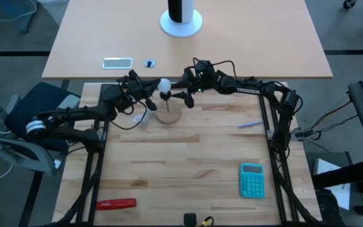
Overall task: Screw lightbulb
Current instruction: Insert the lightbulb into the wooden table lamp
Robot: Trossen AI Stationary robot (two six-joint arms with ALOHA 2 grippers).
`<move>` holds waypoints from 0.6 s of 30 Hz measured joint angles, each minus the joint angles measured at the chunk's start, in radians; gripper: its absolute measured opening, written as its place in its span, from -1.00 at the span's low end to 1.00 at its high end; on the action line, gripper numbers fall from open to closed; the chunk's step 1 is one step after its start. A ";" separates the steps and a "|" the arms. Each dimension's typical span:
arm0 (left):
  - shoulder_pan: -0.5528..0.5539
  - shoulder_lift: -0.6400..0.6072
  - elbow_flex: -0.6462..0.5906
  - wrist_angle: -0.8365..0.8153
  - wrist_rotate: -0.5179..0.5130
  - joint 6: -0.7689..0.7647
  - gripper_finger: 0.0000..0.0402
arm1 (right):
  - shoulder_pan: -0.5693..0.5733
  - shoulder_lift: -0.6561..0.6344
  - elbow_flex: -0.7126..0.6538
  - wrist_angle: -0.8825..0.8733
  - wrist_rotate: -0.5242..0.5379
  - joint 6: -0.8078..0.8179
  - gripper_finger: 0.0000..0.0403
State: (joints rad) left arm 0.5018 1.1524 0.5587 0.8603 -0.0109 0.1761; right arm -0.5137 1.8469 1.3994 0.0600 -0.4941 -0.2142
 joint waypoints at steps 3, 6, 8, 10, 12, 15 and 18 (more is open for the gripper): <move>0.000 -0.057 0.000 -0.087 0.000 0.003 -1.00 | -0.018 -0.014 0.000 -0.034 0.001 -0.002 0.05; 0.000 -0.110 0.000 -0.166 0.001 0.003 -1.00 | -0.031 -0.028 -0.001 -0.041 0.002 0.003 0.01; -0.003 -0.138 0.000 -0.226 0.001 0.002 -1.00 | -0.033 -0.040 -0.001 -0.038 0.004 0.003 -0.02; -0.008 -0.153 0.000 -0.273 0.009 0.001 -1.00 | -0.034 -0.049 -0.002 -0.022 0.011 0.003 -0.09; -0.008 -0.153 0.000 -0.294 0.055 0.000 -1.00 | -0.032 -0.059 -0.002 0.002 0.024 0.003 -0.21; -0.011 -0.136 0.000 -0.295 0.090 0.003 -1.00 | -0.021 -0.062 -0.002 0.032 0.026 -0.006 -0.46; -0.011 -0.128 0.000 -0.322 0.091 0.025 -1.00 | -0.012 -0.069 -0.002 0.033 0.026 -0.025 -0.77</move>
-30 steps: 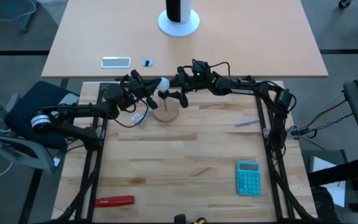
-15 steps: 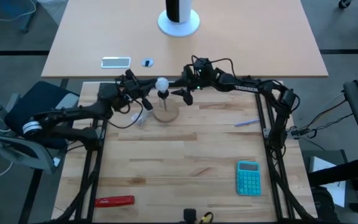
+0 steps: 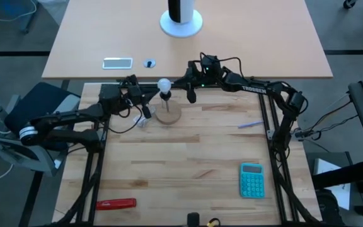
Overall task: Screw lightbulb
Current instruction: Insert the lightbulb into the wooden table lamp
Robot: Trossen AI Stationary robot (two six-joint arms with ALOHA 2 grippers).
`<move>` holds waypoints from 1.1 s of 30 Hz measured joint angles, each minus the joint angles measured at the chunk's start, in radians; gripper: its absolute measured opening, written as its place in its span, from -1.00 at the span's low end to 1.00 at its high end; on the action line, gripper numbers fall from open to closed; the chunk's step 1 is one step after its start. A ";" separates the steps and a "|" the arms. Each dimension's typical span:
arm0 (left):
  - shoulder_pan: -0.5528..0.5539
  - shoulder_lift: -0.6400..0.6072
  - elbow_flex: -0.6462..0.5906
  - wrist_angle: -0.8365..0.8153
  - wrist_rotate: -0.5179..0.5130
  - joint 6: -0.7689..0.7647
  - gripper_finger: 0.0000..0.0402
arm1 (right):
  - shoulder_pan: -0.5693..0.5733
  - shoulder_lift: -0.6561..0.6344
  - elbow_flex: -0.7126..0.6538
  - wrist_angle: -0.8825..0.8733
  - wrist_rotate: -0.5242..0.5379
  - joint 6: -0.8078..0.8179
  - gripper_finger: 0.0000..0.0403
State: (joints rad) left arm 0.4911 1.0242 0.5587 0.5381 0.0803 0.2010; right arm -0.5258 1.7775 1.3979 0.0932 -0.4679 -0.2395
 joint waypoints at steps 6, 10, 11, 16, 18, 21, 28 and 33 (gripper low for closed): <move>0.000 -0.001 0.000 -0.032 -0.007 0.051 -1.00 | 0.029 -0.011 0.000 0.017 0.038 -0.033 -0.93; 0.000 0.001 0.000 -0.031 -0.040 0.052 -1.00 | 0.042 -0.012 0.000 0.036 0.060 -0.052 -0.95; 0.000 0.002 0.000 -0.032 -0.042 0.052 -1.00 | 0.043 -0.012 0.000 0.039 0.060 -0.058 -0.97; 0.000 0.005 0.000 -0.030 -0.049 0.052 -1.00 | 0.059 -0.013 0.000 0.038 0.069 -0.077 -0.99; 0.000 0.005 0.001 -0.029 -0.076 0.051 -1.00 | 0.062 -0.013 0.000 0.036 0.068 -0.080 -0.99; 0.001 0.005 0.000 -0.028 -0.108 0.048 -1.00 | 0.069 -0.013 0.000 0.029 0.067 -0.085 -0.99; 0.000 0.005 -0.003 -0.043 -0.108 0.041 -1.00 | 0.071 -0.015 0.000 -0.004 0.061 -0.084 -0.99; 0.000 -0.007 -0.005 -0.072 -0.107 0.027 -1.00 | 0.071 -0.026 0.000 -0.044 0.165 -0.085 -0.99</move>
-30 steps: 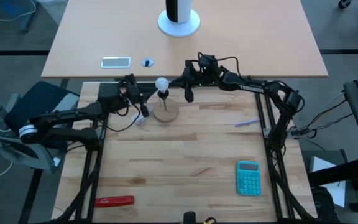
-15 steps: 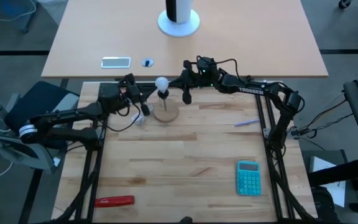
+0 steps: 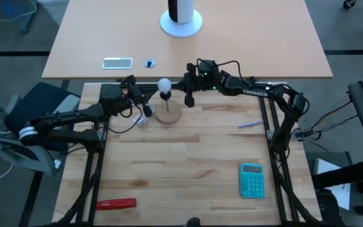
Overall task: Screw lightbulb
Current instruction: Insert the lightbulb into the wooden table lamp
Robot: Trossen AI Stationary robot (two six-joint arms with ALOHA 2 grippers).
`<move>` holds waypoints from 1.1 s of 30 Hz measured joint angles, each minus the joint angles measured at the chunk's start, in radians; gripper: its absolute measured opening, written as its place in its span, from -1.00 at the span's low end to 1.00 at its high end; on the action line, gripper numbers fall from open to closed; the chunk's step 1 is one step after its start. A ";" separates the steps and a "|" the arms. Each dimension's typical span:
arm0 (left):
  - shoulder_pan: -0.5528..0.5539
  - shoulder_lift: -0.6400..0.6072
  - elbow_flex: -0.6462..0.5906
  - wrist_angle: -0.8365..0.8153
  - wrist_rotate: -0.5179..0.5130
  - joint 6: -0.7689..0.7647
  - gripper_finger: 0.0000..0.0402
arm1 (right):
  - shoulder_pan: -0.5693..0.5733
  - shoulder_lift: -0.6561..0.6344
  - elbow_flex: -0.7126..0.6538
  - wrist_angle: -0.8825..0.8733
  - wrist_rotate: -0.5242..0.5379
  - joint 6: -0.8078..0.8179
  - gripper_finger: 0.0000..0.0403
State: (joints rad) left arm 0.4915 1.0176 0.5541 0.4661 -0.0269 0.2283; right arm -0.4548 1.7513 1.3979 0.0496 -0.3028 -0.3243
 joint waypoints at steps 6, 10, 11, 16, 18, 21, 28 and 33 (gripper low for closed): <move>-0.001 -0.005 0.000 -0.010 0.013 -0.009 -1.00 | -0.001 -0.002 0.000 0.036 0.059 -0.026 -0.99; -0.001 -0.004 0.000 -0.011 0.013 -0.010 -1.00 | 0.009 -0.002 0.000 0.046 0.059 -0.051 -0.99; -0.001 -0.004 0.000 -0.009 0.013 -0.009 -1.00 | 0.013 -0.002 0.000 0.044 0.058 -0.059 -0.99; -0.002 -0.004 0.000 -0.006 0.007 -0.009 -1.00 | 0.036 -0.002 0.000 0.037 0.038 -0.091 -0.99; -0.002 -0.003 0.000 -0.008 -0.020 -0.010 -1.00 | 0.044 -0.002 0.000 0.033 0.041 -0.100 -0.99; 0.000 0.002 0.000 -0.010 -0.070 -0.025 -1.00 | 0.050 -0.002 0.000 0.030 0.040 -0.093 -0.99; -0.017 -0.017 -0.001 -0.023 -0.063 -0.047 -1.00 | 0.044 -0.002 0.000 -0.015 0.133 -0.077 -0.99; -0.034 -0.021 -0.001 -0.025 -0.032 -0.054 -1.00 | 0.033 -0.002 0.000 0.015 0.148 -0.078 -0.99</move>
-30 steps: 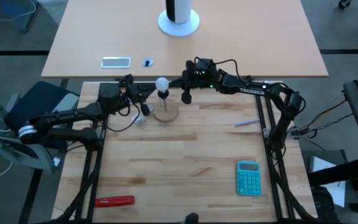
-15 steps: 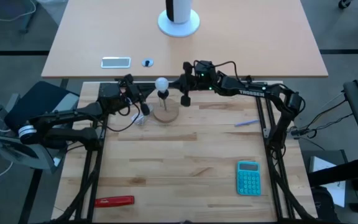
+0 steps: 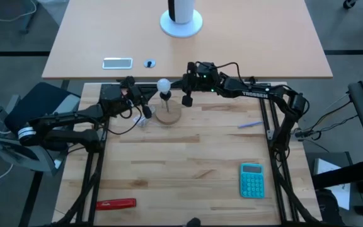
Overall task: Screw lightbulb
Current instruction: Insert the lightbulb into the wooden table lamp
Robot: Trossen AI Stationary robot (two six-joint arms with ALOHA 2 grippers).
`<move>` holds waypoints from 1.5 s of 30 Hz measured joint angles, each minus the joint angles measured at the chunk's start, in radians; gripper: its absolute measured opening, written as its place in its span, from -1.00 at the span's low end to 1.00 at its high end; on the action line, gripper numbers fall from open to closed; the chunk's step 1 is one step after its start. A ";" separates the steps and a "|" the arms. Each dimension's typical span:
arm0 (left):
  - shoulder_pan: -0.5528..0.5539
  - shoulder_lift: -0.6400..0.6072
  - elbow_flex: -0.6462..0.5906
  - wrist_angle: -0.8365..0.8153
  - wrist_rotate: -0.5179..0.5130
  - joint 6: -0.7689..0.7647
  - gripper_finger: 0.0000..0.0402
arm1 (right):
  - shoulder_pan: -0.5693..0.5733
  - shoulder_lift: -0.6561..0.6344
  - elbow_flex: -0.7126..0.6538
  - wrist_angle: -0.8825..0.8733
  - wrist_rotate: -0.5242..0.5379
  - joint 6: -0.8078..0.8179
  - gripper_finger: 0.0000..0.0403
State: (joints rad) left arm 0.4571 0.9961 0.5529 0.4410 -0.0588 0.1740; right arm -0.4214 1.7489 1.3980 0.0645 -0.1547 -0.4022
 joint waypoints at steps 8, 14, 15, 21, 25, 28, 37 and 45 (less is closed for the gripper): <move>-0.003 0.004 0.000 0.020 0.011 0.004 -1.00 | -0.001 0.000 0.000 0.045 -0.024 -0.030 -0.99; -0.003 0.030 0.000 0.056 -0.018 0.034 -1.00 | 0.020 0.000 0.000 0.037 -0.032 -0.053 -0.99; -0.002 0.033 0.000 0.056 -0.029 0.034 -1.00 | 0.025 0.000 0.000 0.031 -0.028 -0.061 -0.99; -0.002 0.043 0.001 0.055 -0.043 0.028 -1.00 | 0.044 0.000 0.000 -0.015 -0.038 -0.067 -0.99; -0.002 0.036 0.001 0.018 -0.099 0.018 -1.00 | 0.047 0.000 0.000 -0.030 -0.011 -0.040 -0.99; -0.001 0.022 0.001 0.002 -0.104 0.005 -1.00 | 0.041 0.000 0.000 -0.039 0.036 -0.035 -0.99; -0.005 0.005 0.002 0.006 -0.034 -0.015 -1.00 | 0.015 0.000 0.000 0.017 0.081 -0.020 -0.99; -0.005 0.029 0.002 0.035 -0.036 -0.017 -1.00 | 0.012 0.002 0.000 0.044 -0.005 -0.014 -0.99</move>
State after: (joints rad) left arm 0.4522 1.0251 0.5549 0.4756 -0.0949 0.1568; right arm -0.4099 1.7508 1.3983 0.1083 -0.1596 -0.4161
